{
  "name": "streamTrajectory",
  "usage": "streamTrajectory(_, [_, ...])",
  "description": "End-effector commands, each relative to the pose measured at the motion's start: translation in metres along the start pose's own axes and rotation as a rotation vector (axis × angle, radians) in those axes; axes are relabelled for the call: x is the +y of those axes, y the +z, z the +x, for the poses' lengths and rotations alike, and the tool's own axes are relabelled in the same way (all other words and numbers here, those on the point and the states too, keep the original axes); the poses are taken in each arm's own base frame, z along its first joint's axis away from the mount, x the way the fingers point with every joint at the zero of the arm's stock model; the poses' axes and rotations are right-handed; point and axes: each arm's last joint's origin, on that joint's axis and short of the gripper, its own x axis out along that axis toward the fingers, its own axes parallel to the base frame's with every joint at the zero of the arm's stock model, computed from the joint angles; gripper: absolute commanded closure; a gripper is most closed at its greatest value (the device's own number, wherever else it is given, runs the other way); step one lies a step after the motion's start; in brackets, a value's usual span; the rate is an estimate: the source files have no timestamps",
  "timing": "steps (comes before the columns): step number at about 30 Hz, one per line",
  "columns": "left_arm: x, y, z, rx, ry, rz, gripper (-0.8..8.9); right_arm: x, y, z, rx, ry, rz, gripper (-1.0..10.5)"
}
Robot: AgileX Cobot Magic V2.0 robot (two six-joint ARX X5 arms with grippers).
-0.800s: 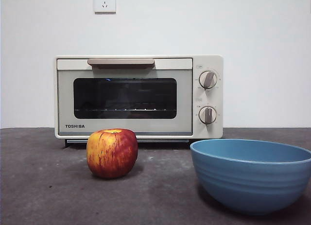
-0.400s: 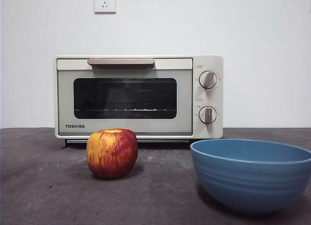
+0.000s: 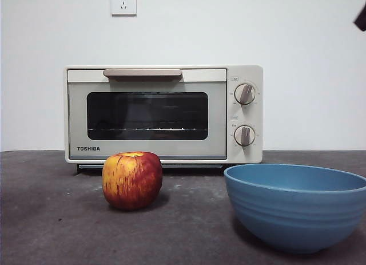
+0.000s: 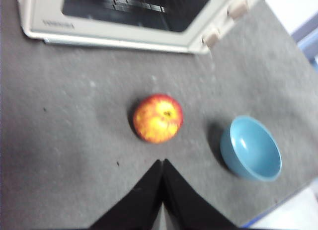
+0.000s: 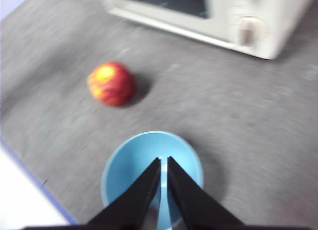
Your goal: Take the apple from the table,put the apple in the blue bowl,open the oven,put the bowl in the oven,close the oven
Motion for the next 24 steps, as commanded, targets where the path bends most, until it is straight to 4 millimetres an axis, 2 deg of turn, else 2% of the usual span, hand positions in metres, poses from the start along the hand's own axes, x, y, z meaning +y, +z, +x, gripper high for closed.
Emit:
streamTrajectory(1, [-0.003, 0.004, 0.001, 0.015, -0.02, 0.051, 8.06, 0.005, 0.006, 0.004, 0.018, 0.034, -0.062, 9.4])
streamTrajectory(8, [-0.003, 0.004, 0.002, 0.026, -0.028, 0.053, 8.06, 0.01, 0.008, 0.014, 0.054, 0.043, -0.096, 9.2])
streamTrajectory(10, [-0.003, 0.004, 0.002, 0.026, -0.028, 0.053, 8.06, 0.01, 0.009, 0.014, 0.039, 0.045, -0.103, 7.7])
streamTrajectory(12, [-0.003, 0.004, 0.002, 0.026, -0.028, 0.053, 8.06, 0.011, 0.011, 0.014, 0.02, 0.043, -0.097, 5.2])
streamTrajectory(14, [-0.003, 0.004, 0.002, 0.026, -0.028, 0.053, 8.06, 0.01, 0.012, 0.015, 0.017, 0.043, -0.054, 4.0])
streamTrajectory(18, [-0.003, 0.004, 0.002, 0.026, -0.028, 0.054, 8.06, 0.008, 0.014, 0.023, 0.044, 0.047, -0.035, 3.8])
streamTrajectory(24, [-0.003, 0.004, 0.002, 0.025, -0.028, 0.054, 8.06, 0.011, 0.02, 0.046, 0.076, 0.091, -0.02, 3.8])
